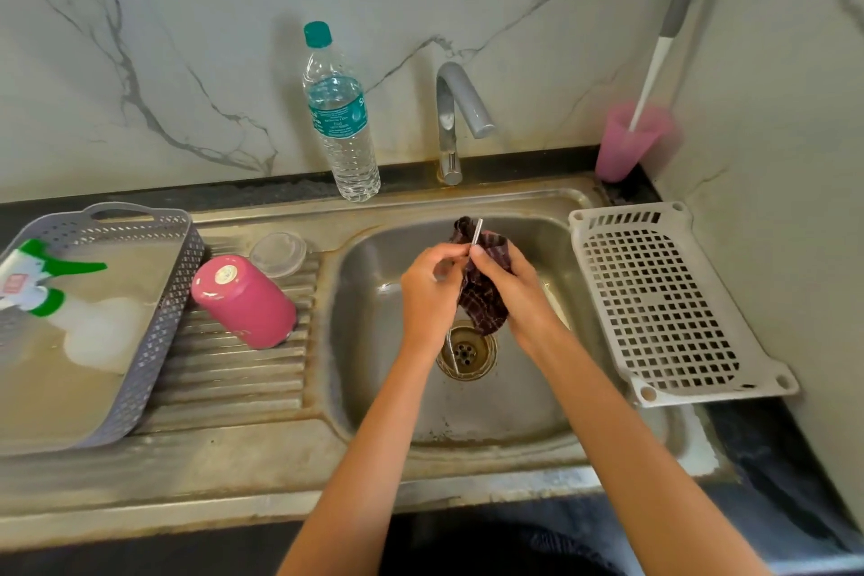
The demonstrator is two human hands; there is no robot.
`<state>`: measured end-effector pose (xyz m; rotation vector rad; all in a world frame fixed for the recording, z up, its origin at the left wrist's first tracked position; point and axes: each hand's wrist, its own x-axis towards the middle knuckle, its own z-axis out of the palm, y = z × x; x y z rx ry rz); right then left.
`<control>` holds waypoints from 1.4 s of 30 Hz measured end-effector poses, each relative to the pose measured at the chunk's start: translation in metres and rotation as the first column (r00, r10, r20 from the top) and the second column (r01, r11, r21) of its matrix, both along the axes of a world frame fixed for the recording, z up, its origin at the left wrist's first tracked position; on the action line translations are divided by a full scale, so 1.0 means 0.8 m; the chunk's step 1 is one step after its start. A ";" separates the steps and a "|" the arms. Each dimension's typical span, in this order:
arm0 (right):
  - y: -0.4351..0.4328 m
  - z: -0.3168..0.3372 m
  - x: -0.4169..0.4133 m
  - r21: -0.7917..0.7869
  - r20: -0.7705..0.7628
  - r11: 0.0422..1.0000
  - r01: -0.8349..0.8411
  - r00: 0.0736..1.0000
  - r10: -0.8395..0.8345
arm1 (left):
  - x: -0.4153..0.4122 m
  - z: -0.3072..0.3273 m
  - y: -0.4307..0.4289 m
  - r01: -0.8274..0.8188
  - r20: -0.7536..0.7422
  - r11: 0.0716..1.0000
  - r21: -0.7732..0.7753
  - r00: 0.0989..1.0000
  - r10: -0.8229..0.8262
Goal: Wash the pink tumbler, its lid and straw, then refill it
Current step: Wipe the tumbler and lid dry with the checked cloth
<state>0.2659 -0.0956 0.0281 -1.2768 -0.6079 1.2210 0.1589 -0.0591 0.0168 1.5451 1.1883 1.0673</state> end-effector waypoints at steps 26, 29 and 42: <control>0.025 0.009 0.018 -0.204 -0.064 0.978 0.042 0.996 -0.056 | 0.002 0.008 0.000 -0.048 -0.140 0.995 0.088 0.988 0.060; 0.020 0.008 0.031 -0.168 -0.366 0.984 -0.052 0.931 -0.013 | 0.006 0.015 0.010 -0.062 -0.092 0.998 0.000 0.994 0.062; 0.026 0.013 0.046 -0.055 0.344 0.952 -0.301 0.889 0.301 | 0.005 0.012 0.030 -0.080 -0.013 0.985 -0.155 0.997 0.079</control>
